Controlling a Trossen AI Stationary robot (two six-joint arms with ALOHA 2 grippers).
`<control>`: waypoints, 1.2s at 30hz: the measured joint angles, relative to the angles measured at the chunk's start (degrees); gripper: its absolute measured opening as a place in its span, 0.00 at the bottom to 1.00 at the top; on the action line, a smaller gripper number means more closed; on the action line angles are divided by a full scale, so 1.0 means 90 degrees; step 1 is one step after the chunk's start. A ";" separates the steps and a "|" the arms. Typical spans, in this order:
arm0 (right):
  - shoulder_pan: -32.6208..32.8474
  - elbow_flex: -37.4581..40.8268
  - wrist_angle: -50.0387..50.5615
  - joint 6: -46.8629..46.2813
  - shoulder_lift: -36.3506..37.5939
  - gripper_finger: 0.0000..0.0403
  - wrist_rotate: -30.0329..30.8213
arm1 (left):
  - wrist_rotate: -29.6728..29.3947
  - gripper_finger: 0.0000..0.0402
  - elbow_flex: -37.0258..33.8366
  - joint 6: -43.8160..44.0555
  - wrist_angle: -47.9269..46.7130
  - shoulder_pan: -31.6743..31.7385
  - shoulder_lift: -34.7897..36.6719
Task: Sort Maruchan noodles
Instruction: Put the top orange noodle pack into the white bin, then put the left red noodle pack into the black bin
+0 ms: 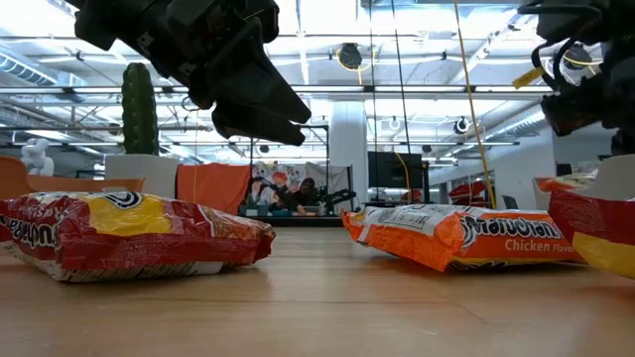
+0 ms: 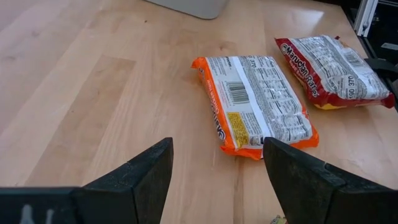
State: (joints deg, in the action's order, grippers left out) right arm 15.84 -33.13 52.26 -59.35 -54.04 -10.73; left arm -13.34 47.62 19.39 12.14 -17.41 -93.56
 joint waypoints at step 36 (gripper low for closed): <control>0.0002 -0.0874 -0.2029 0.0274 -0.0027 0.44 0.1454 | -0.0002 0.63 0.0000 -0.0135 0.0005 0.0000 0.0000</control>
State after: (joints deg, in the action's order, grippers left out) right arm 15.86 -40.99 34.00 -56.89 -54.29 2.36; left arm -13.37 47.62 18.17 12.19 -17.41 -93.56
